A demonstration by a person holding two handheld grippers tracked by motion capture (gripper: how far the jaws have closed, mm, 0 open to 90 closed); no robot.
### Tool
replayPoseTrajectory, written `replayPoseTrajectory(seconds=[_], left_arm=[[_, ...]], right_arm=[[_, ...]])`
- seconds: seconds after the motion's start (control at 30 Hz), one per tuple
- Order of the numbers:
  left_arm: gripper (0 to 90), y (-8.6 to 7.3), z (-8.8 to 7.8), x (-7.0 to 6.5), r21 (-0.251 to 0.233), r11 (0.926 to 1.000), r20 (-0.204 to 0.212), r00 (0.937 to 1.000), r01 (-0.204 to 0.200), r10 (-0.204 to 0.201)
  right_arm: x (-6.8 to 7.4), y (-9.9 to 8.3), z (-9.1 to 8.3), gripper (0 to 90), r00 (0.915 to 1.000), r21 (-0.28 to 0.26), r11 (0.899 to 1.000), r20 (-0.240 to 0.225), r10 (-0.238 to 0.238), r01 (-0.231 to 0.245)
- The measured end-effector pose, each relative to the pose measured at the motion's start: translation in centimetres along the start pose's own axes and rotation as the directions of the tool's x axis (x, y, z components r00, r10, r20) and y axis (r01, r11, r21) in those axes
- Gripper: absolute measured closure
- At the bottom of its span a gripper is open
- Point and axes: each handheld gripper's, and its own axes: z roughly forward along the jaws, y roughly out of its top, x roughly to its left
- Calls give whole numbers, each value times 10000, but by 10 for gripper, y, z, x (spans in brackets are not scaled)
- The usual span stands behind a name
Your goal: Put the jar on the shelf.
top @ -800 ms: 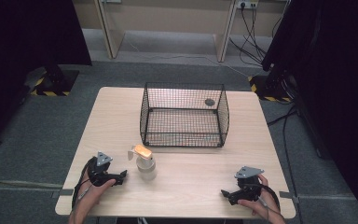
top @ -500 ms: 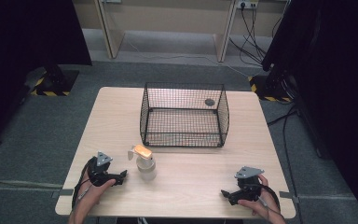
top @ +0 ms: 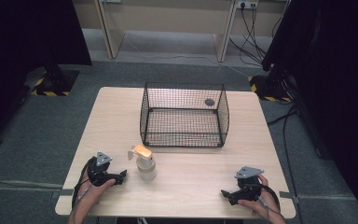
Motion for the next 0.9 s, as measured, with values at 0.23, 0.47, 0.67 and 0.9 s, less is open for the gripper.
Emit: replayPoseTrajectory(seconds=[0.23,0.47,0.67,0.9], left_arm=[[17,-2,-3,5,-165,9996,390,9990,219,-212],[32,3,-16,7,-320,9994,680,9976,130,-108],[32,13,-33,0,-606,9981,1108,9937,-76,143],[34,23,-51,-5,-883,9954,1499,9874,-384,514]], right_arm=[[0,0,0,3,10000,2,10000,-2,2,-2],[0,0,0,3,10000,16,10000,-1,8,-8],[0,1,0,2,10000,52,10000,5,-4,4],[0,1,0,2,10000,79,10000,3,10,-10]])
